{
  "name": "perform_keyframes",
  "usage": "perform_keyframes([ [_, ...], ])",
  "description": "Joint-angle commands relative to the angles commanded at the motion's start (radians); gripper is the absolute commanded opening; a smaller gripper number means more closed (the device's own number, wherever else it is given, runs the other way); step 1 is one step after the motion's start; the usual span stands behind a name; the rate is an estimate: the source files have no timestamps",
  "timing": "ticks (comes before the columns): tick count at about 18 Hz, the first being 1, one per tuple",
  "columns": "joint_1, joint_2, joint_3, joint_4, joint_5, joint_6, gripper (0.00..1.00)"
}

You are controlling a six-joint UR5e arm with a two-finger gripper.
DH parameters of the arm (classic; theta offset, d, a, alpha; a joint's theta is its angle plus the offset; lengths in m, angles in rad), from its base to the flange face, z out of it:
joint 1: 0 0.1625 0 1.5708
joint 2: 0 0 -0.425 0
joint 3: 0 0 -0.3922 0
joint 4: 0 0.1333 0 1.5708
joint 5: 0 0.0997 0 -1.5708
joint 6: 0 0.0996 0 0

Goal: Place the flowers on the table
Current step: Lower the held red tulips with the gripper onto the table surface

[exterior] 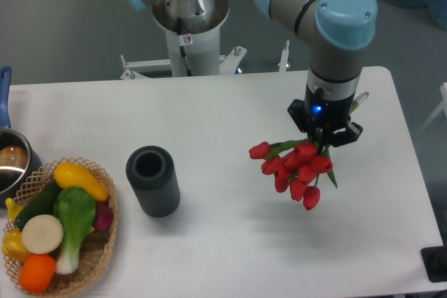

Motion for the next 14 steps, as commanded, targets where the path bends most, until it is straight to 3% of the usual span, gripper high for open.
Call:
perform_keyframes([
  [2,-0.024,-0.041,0.011,0.002,0.009,-0.009,0.17],
  [10,-0.038,-0.094,0.011,0.014,0.006,-0.017,0.18],
  [14,-0.066,-0.14,0.005,0.09,0.006,-0.055,0.21],
])
